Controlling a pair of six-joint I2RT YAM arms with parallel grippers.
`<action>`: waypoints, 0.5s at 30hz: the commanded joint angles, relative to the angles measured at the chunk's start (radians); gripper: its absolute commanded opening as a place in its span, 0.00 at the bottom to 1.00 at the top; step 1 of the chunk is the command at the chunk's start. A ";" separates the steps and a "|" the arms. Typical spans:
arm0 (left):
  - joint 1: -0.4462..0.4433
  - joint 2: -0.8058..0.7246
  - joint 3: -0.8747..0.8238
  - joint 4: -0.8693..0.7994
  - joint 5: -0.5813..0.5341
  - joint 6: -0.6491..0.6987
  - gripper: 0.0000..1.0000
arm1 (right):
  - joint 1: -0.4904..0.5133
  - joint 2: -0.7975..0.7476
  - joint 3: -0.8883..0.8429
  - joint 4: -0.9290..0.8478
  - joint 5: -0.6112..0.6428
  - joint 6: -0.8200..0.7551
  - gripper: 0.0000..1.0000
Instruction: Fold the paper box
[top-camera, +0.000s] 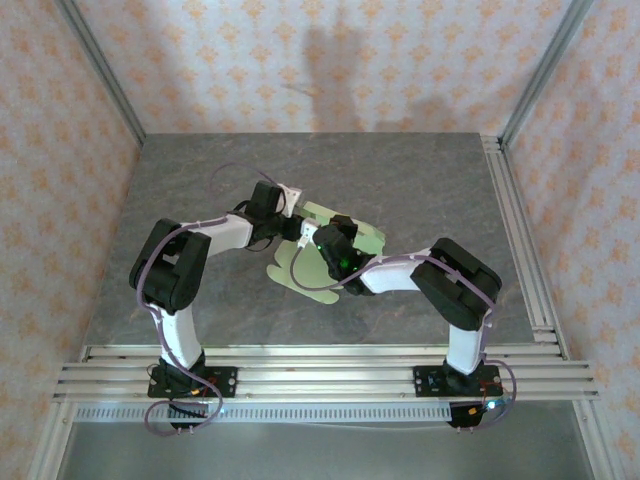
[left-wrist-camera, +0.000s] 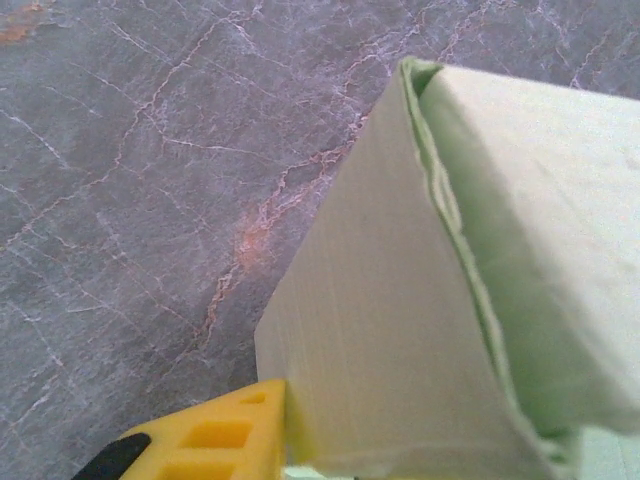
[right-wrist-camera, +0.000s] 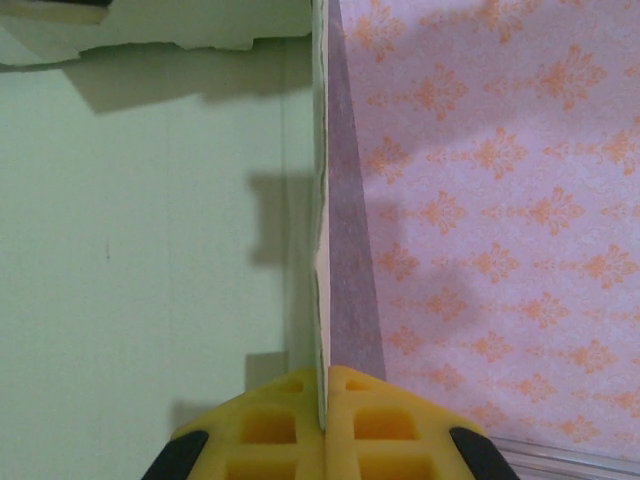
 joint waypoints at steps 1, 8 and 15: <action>-0.017 0.013 0.028 0.032 -0.023 -0.012 0.21 | 0.020 0.002 0.016 -0.038 -0.043 0.036 0.00; -0.017 0.015 0.025 0.035 -0.057 -0.009 0.11 | 0.020 -0.073 0.010 -0.109 -0.093 0.166 0.25; -0.017 0.028 0.008 0.088 -0.095 -0.004 0.10 | 0.020 -0.244 0.022 -0.373 -0.286 0.521 0.70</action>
